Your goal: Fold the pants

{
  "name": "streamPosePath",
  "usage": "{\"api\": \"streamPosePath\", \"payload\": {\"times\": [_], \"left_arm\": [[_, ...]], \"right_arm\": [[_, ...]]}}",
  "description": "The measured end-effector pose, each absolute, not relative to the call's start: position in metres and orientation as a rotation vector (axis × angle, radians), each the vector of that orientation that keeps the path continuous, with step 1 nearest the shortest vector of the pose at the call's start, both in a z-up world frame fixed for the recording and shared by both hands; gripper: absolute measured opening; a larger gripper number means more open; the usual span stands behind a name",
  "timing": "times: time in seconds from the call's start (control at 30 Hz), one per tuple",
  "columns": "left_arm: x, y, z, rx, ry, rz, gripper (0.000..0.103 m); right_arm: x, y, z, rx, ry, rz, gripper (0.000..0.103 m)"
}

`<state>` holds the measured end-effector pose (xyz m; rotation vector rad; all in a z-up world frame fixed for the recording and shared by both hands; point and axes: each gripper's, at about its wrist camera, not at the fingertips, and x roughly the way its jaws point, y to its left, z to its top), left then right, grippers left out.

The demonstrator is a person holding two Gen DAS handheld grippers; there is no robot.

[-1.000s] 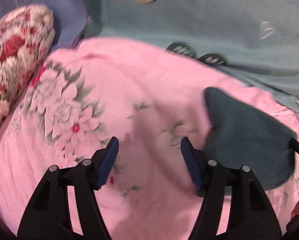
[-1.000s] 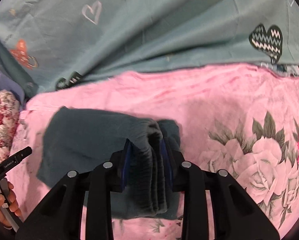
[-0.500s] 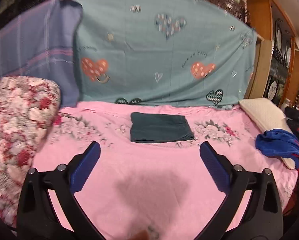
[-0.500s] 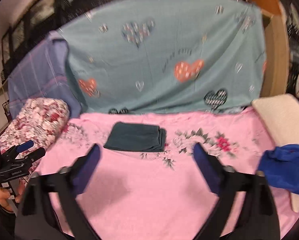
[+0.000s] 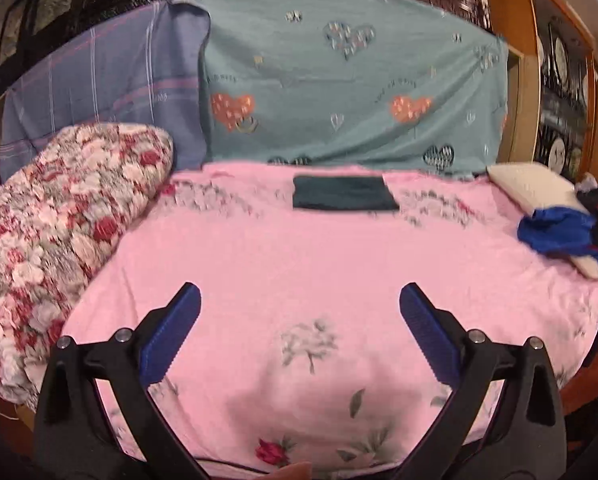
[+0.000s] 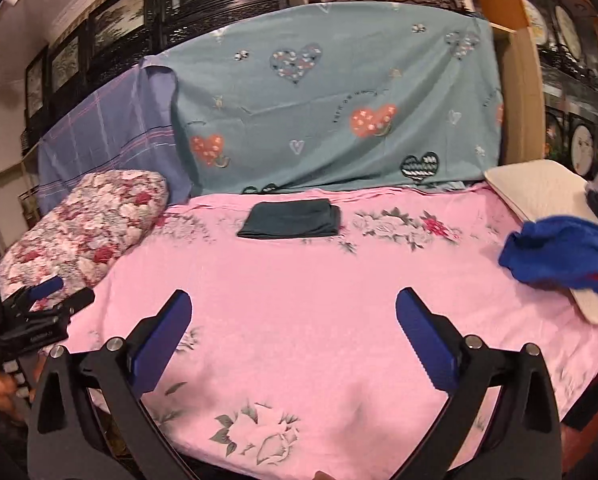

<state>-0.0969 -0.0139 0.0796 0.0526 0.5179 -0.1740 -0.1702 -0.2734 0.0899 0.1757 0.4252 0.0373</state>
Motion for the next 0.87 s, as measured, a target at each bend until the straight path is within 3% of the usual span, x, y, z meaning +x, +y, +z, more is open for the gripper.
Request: {"api": "streamPosePath", "payload": {"times": [0.17,0.87], "left_arm": [[-0.092,-0.025,0.062,0.101,0.573,-0.182,0.101],[-0.069,-0.012,0.056,0.050,0.584,-0.135,0.101]], "right_arm": [[-0.165,-0.254,0.073,0.045,0.453,-0.012,0.102],[-0.153,-0.259,0.055,0.071,0.474,-0.020,0.102]]}}
